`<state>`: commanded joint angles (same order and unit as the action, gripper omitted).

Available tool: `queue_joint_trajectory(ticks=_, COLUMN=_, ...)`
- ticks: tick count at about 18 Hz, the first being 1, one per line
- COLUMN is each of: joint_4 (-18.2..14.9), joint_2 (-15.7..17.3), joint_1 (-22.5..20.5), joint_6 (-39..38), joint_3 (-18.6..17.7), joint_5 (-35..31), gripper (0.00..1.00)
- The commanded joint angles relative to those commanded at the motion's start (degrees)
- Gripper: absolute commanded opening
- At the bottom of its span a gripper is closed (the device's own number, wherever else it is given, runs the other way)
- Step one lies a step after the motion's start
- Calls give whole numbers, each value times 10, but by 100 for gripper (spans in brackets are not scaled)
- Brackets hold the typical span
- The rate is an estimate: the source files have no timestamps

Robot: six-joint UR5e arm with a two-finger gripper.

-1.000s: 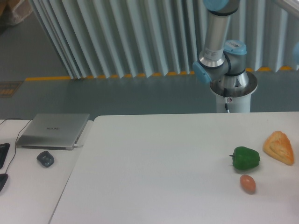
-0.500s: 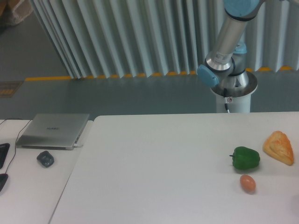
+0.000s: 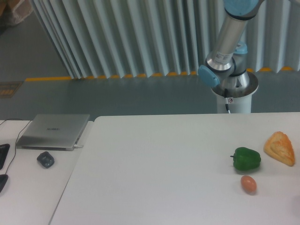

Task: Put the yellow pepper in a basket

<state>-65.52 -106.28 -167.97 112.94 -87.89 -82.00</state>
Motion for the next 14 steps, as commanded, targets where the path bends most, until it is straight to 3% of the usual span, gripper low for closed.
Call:
queue_joint_trajectory(ticks=3, joint_4=-71, joint_2=41, joint_1=56, joint_6=4, joint_3=-2, joint_5=-12, gripper=100)
queue_joint_trajectory(ticks=6, joint_4=-100, joint_2=47, joint_1=87, joint_6=68, joint_3=1, joint_5=-47, gripper=100)
queue_joint_trajectory(ticks=11, joint_4=-98, joint_2=39, joint_1=143, joint_6=85, joint_3=3, joint_5=-111, gripper=100)
queue_joint_trajectory(ticks=14, joint_4=-96, joint_2=31, joint_1=158, joint_6=78, joint_3=4, joint_5=-115, gripper=100)
